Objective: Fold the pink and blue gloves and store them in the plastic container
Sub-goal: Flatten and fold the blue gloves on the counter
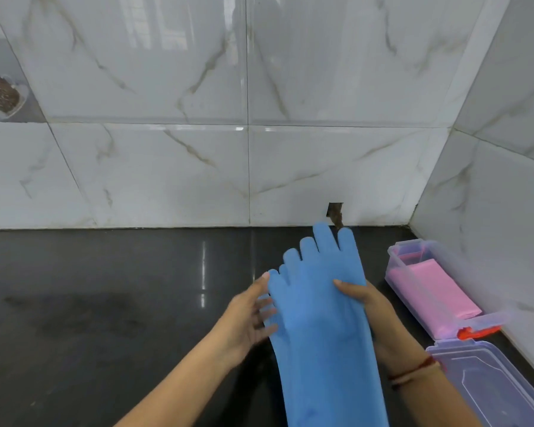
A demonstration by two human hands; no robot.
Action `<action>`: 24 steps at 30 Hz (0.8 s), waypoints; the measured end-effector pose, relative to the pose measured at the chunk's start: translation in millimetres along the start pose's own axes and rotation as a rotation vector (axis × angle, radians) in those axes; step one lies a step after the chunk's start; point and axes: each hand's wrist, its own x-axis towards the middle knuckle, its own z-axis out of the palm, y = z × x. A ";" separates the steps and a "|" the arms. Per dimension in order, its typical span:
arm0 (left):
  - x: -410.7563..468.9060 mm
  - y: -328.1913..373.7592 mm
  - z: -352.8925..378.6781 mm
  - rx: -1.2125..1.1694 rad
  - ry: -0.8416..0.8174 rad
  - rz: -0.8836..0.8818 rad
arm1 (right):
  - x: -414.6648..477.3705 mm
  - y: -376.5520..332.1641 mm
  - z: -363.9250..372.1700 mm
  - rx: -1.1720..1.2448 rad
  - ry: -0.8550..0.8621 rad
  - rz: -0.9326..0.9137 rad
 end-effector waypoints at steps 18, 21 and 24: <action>92.0 -33.2 -16.7 0.328 0.064 -0.024 | 83.0 48.5 -42.8 -0.148 0.218 0.342; 95.1 -33.2 -17.0 0.396 0.075 0.012 | 82.6 55.2 -40.1 -0.179 0.245 0.304; 97.3 -37.6 -17.3 0.475 0.113 0.072 | 84.5 57.2 -40.9 -0.209 0.266 0.298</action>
